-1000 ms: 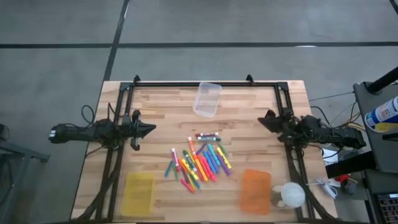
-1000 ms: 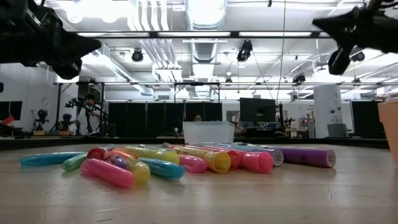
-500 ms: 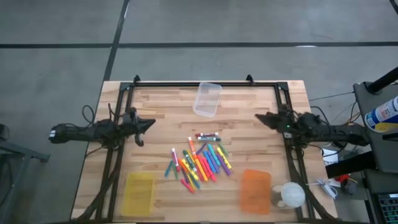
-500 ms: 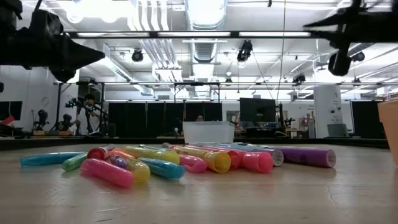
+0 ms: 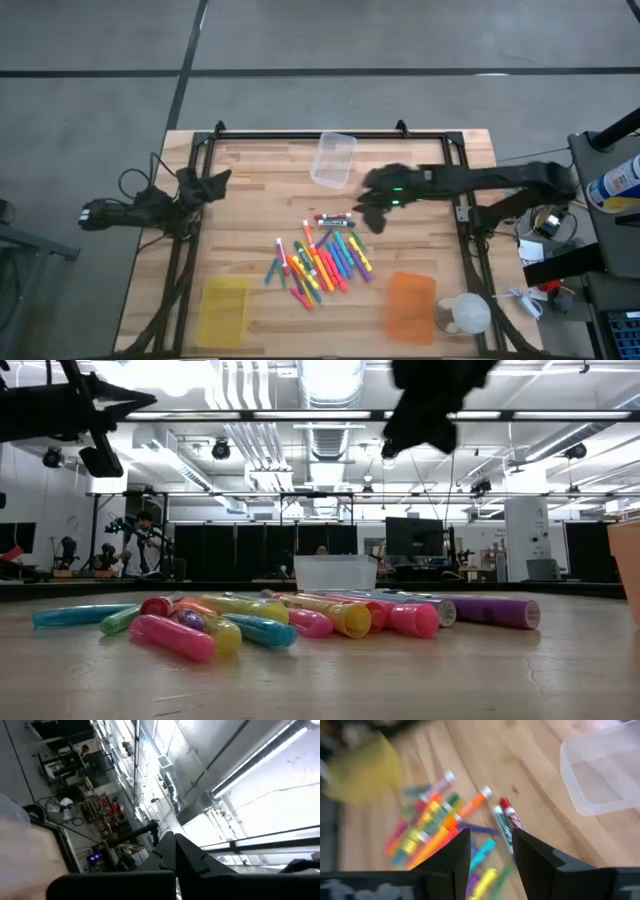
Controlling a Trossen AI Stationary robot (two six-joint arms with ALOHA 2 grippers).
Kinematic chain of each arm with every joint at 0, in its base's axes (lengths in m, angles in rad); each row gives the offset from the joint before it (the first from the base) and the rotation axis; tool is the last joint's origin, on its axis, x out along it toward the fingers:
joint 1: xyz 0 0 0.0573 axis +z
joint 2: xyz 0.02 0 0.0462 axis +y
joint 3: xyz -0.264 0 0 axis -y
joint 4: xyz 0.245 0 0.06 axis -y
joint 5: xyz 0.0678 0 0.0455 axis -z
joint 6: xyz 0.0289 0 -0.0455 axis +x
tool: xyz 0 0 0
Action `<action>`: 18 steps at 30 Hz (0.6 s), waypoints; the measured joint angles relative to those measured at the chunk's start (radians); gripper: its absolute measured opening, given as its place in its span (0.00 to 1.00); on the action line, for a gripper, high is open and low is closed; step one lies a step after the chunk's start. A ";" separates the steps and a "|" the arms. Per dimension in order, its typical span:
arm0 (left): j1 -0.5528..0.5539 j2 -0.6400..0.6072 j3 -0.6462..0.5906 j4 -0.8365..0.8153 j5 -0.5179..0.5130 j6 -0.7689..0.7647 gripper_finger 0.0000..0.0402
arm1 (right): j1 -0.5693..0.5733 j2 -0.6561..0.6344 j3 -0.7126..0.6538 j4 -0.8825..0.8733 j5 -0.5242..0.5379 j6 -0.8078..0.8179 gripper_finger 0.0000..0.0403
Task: Pick & Place Markers
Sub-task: Put the red and white marker pen into the white bin
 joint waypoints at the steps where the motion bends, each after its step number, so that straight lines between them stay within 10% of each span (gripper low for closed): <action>1: 0.000 0.000 0.000 0.003 -0.006 -0.013 0.00 | -0.001 0.060 0.056 -0.060 0.000 -0.044 0.34; 18: 0.000 0.002 0.001 0.132 -0.014 -0.253 0.00 | -0.070 0.609 0.466 -0.389 -0.040 -0.412 0.38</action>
